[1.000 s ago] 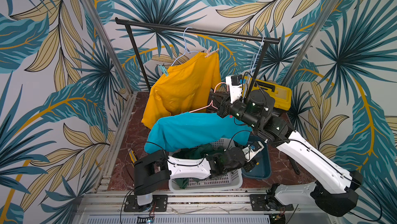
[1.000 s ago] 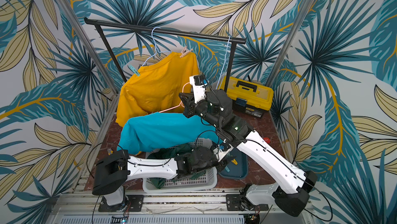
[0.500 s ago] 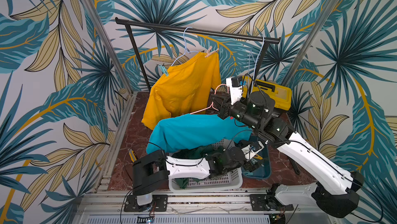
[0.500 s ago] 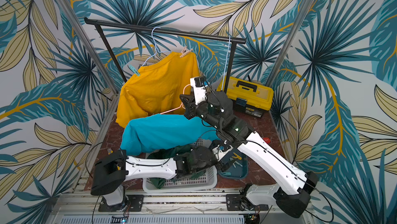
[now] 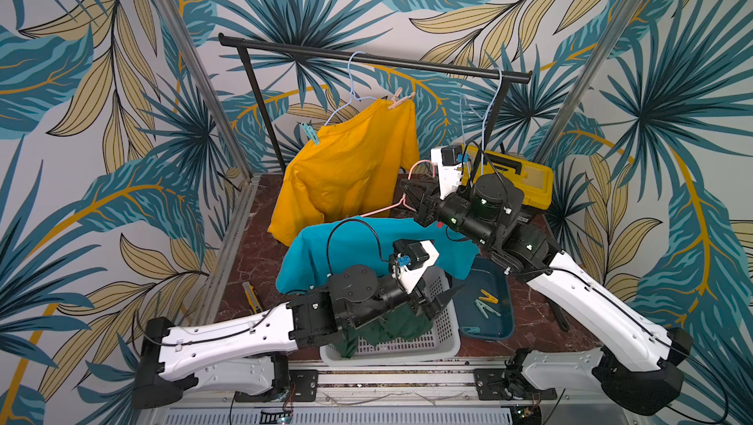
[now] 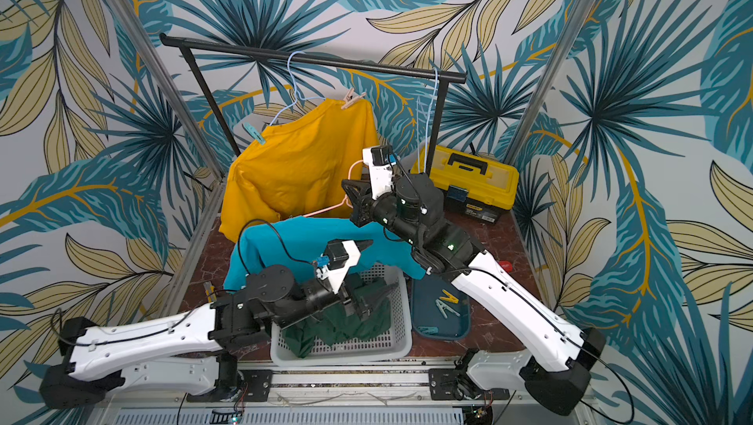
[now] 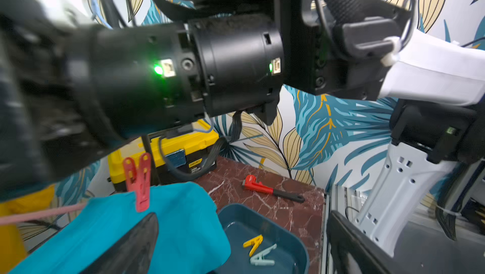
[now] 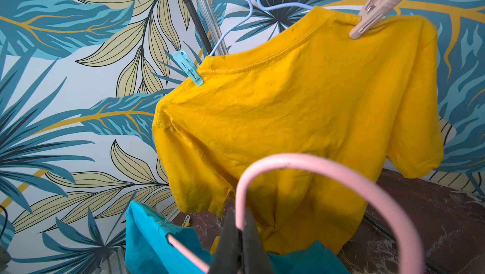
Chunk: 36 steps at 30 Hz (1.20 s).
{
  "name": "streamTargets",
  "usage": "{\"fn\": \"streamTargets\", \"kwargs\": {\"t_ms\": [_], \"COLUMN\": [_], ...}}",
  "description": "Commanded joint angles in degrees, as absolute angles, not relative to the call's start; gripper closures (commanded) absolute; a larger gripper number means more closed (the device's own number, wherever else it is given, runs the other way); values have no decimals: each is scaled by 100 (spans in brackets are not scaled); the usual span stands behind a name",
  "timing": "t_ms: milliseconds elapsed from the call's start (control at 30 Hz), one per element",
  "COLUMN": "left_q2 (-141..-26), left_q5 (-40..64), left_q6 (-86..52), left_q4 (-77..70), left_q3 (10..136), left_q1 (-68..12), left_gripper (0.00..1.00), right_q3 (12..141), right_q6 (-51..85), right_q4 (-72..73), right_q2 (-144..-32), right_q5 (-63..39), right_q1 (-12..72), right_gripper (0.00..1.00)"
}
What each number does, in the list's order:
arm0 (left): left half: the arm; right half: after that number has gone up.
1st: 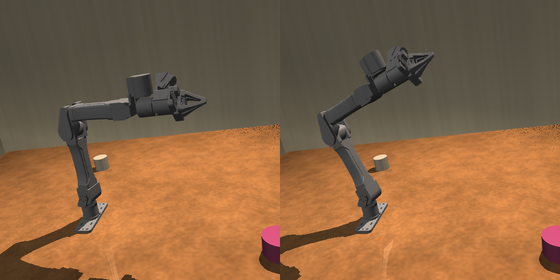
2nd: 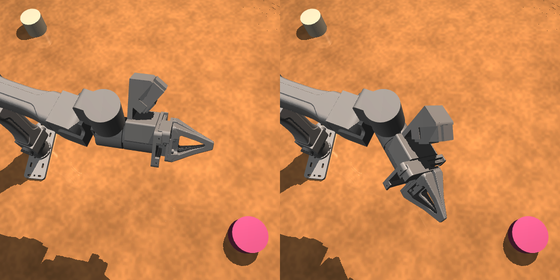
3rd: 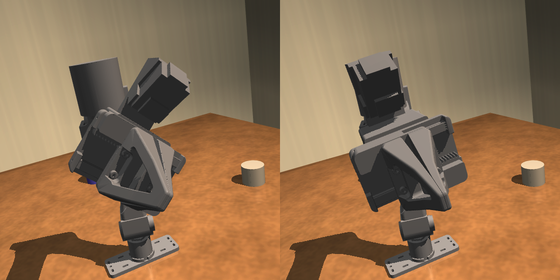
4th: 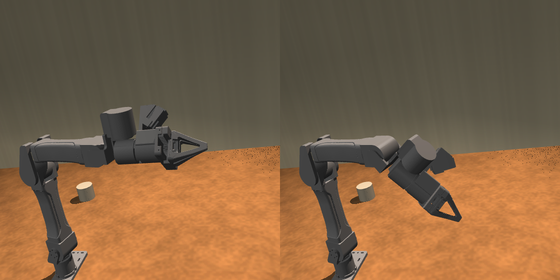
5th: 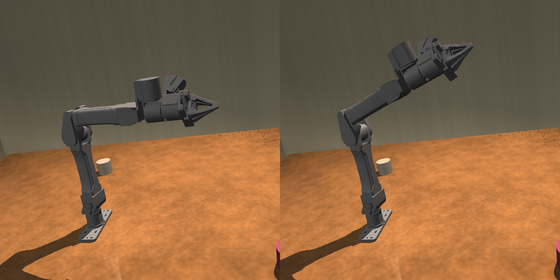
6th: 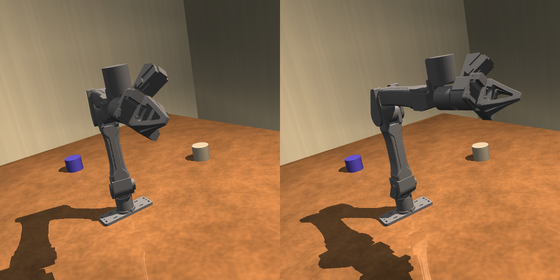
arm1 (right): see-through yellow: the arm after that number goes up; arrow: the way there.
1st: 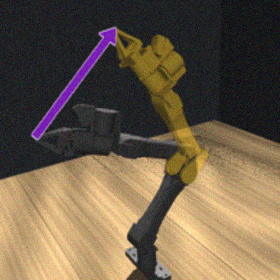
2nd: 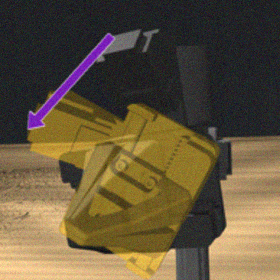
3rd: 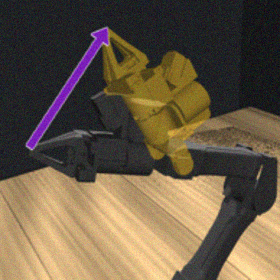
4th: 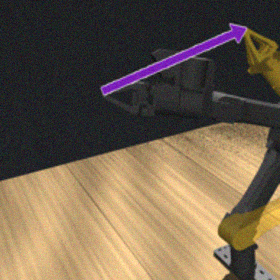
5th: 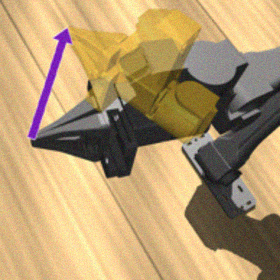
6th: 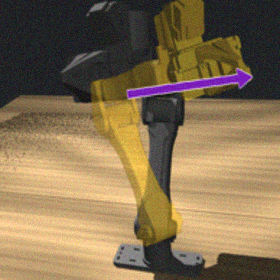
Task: Remove the clothespins securing t-shirts to the hanger
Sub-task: Adjust the hanger.
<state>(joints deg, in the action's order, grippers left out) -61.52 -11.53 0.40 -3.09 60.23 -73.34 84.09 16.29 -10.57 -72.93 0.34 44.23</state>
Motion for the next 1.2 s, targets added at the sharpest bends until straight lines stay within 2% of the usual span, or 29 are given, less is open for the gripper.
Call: {"fn": "streamTargets", "kwargs": {"t_ms": [0,67,167,333,667,767,933,1167], "left_q2": [-5730,-5465,-5004,-4591,-5302,-6049,-6302,-6927], "left_q5": [-1465,-1624,-1744,-1202,199,1350,2165,3524], "left_q6": [282,264,259,263,75,-24,11,-37], "left_q4": [1476,2265,2573,3142,4221,5039,5035,5431], "left_q3": [6454,6698,6798,7126,8413,9260,9546,10156], "left_q1": [-7192,-6940,-6548,-5725,-4140,-3501,-3265,-2268], "left_gripper": [0,0,1,0,0,0,0,0], "right_q3": [8327,8332,8320,8274,8209,8145,8099,8007], "right_q6": [1722,1733,1757,1857,1881,1850,1792,1797], "right_q4": [-826,-831,-798,-712,-747,-765,-850,-885], "right_q2": [-7164,-7172,-7181,-7225,-7120,-7037,-6914,-6777], "right_q5": [-26,-61,-78,-179,-308,-310,-303,-404], "right_q1": [4403,4403,4403,4403,4403,4403,4406,4403], "right_gripper": [100,100,100,100,100,100,100,100]}}
